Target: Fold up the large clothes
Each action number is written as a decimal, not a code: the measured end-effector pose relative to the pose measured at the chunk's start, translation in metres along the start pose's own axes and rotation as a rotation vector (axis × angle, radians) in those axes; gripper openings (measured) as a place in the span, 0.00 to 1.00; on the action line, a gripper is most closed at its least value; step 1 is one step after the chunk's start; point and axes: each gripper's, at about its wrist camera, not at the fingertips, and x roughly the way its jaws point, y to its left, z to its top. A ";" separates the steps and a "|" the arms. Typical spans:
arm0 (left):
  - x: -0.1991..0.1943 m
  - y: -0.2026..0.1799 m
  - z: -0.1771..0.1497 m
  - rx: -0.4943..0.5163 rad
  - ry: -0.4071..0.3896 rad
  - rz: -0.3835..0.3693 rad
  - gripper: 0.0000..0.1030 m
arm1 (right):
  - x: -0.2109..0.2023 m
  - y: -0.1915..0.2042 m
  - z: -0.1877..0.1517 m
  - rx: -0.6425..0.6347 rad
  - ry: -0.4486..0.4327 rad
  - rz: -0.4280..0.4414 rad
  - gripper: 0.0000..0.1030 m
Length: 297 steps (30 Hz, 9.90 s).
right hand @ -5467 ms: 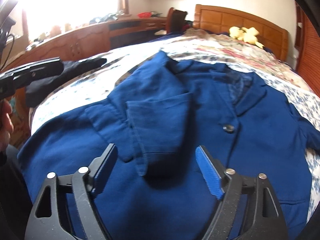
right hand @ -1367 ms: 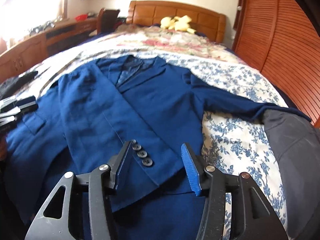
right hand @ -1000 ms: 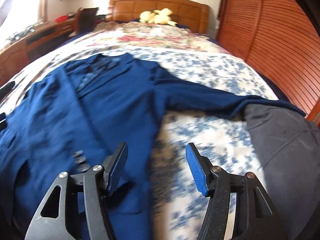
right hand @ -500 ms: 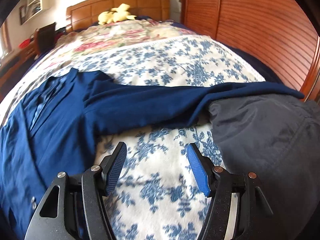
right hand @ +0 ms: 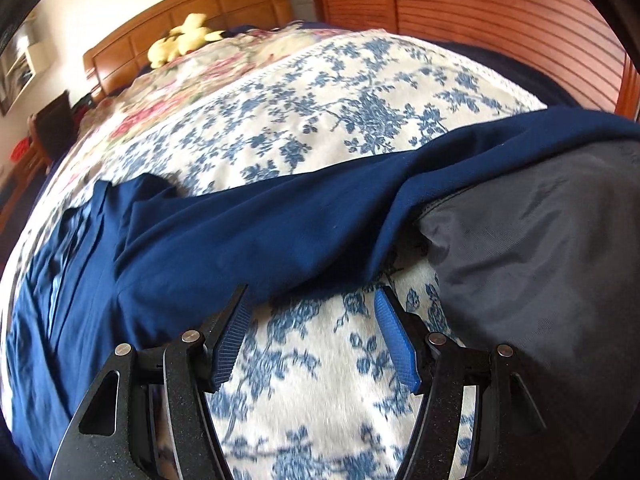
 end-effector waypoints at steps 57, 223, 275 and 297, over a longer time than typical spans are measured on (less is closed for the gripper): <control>-0.002 -0.003 -0.001 0.021 0.013 0.010 0.38 | -0.045 0.108 -0.019 -0.430 -0.041 0.024 0.58; -0.098 0.083 -0.094 -0.138 0.241 0.251 0.64 | -0.198 0.062 -0.261 -0.483 -0.047 0.244 0.49; -0.141 0.075 -0.118 -0.163 0.203 0.082 0.06 | -0.174 0.059 -0.260 -0.505 0.086 0.354 0.25; -0.303 -0.013 0.076 0.085 -0.246 0.086 0.00 | -0.378 0.087 -0.165 -0.384 -0.342 0.749 0.02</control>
